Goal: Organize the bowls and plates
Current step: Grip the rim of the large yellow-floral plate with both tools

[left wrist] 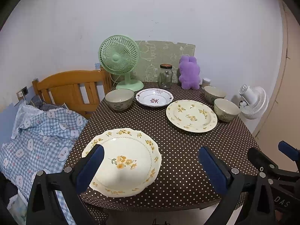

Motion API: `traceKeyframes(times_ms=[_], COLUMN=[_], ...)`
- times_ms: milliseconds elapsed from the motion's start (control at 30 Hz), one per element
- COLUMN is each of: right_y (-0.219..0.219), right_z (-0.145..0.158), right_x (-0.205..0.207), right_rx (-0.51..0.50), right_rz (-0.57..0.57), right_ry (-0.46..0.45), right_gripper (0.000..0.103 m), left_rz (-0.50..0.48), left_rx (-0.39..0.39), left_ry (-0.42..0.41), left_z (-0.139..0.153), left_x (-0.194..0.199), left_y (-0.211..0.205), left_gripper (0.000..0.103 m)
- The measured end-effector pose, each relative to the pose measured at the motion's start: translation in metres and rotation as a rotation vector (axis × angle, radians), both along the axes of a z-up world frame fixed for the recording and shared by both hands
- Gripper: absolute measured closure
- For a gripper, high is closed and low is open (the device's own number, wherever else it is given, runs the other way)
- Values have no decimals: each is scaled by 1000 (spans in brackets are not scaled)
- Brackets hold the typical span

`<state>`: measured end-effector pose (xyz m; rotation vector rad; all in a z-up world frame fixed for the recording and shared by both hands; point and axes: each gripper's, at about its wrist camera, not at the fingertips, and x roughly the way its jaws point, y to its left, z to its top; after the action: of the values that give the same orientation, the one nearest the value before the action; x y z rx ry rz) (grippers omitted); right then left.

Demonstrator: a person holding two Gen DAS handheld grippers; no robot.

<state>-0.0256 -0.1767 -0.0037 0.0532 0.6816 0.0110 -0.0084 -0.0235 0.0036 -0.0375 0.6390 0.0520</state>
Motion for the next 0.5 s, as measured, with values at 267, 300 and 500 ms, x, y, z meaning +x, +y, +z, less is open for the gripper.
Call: traceKeyframes(times_ms=[267,300,500], right_y=[-1,-1,0], right_z=[0,0,0], right_x=[-3,-3,-3], right_rx=[-2,-2,-3], right_rz=[1,0,2], right_ry=[-6,-6,-5], right_gripper=[0,0,0], left_rz=[0,0,1], left_rx=[0,-1,0], left_ry=[0,0,-3], left_z=[0,0,0], left_x=[0,0,-1], left_y=[-1,-1,-2], left_gripper=[2,2,2])
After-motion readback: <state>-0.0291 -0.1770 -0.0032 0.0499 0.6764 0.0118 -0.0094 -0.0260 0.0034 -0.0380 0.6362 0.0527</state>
